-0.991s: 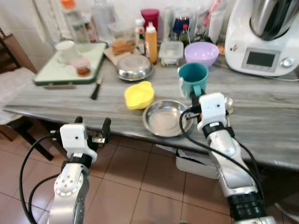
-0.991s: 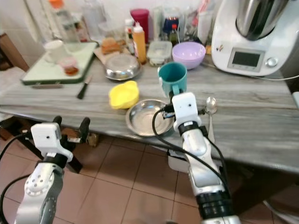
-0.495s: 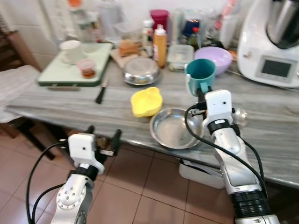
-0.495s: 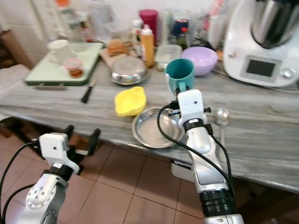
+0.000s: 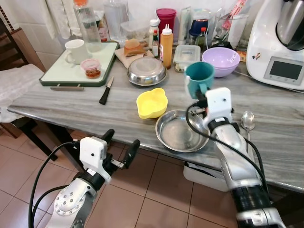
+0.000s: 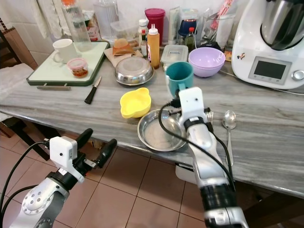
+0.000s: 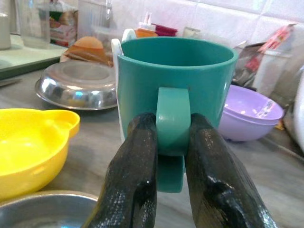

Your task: Setting the table

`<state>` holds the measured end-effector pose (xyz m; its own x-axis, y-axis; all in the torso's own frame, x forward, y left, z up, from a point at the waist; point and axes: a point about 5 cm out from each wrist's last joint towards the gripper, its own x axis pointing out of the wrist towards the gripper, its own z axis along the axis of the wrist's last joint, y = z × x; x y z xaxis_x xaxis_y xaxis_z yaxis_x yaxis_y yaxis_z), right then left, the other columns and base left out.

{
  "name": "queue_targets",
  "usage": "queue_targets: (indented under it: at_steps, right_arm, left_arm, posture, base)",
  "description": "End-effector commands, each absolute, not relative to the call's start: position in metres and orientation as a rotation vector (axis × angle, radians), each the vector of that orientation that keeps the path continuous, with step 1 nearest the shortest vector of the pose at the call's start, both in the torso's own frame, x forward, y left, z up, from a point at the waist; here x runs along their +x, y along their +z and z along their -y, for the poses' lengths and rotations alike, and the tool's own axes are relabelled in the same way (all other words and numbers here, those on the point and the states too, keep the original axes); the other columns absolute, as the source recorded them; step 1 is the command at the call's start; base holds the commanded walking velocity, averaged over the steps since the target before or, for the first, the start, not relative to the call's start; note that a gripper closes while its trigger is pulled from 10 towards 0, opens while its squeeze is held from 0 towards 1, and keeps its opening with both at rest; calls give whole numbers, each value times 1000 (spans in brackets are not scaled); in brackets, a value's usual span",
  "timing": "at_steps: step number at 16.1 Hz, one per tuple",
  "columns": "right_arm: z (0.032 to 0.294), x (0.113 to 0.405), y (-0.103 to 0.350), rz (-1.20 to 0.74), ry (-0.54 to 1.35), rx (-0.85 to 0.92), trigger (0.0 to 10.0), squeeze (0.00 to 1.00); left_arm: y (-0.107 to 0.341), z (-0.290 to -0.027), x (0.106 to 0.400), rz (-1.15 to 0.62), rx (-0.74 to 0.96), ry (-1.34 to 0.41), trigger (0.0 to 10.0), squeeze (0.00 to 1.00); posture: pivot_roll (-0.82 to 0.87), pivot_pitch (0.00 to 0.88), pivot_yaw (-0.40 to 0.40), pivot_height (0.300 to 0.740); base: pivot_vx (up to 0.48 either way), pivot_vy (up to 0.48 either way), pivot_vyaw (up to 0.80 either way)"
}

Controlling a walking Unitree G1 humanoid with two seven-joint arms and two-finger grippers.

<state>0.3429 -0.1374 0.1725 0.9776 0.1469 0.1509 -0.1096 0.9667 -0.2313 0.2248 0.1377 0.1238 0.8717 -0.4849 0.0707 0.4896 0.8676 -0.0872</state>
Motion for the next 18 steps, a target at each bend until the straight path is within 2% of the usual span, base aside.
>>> queue_targets:
  at_steps: [1, 4, 13, 18]
  right_arm:
    - [135, 346, 173, 162, 141, -210, 10000, 0]
    - [128, 354, 167, 104, 158, -144, 10000, 0]
    - [133, 355, 153, 61, 160, -161, 10000, 0]
    - [134, 355, 147, 45, 166, -157, 10000, 0]
  left_arm:
    - [126, -136, 222, 44, -100, -534, 10000, 0]
    - [126, -134, 218, 27, -113, -552, 10000, 0]
    - [137, -122, 215, 46, -143, -638, 10000, 0]
    - [140, -121, 222, 62, -144, -629, 10000, 0]
  posture:
    - [-69, 106, 51, 740]
    - [-61, 119, 49, 740]
    - [-57, 120, 51, 740]
    - [-61, 116, 55, 740]
  base:
    - [0, 0, 0]
    - [0, 0, 0]
    - [0, 0, 0]
    - [0, 0, 0]
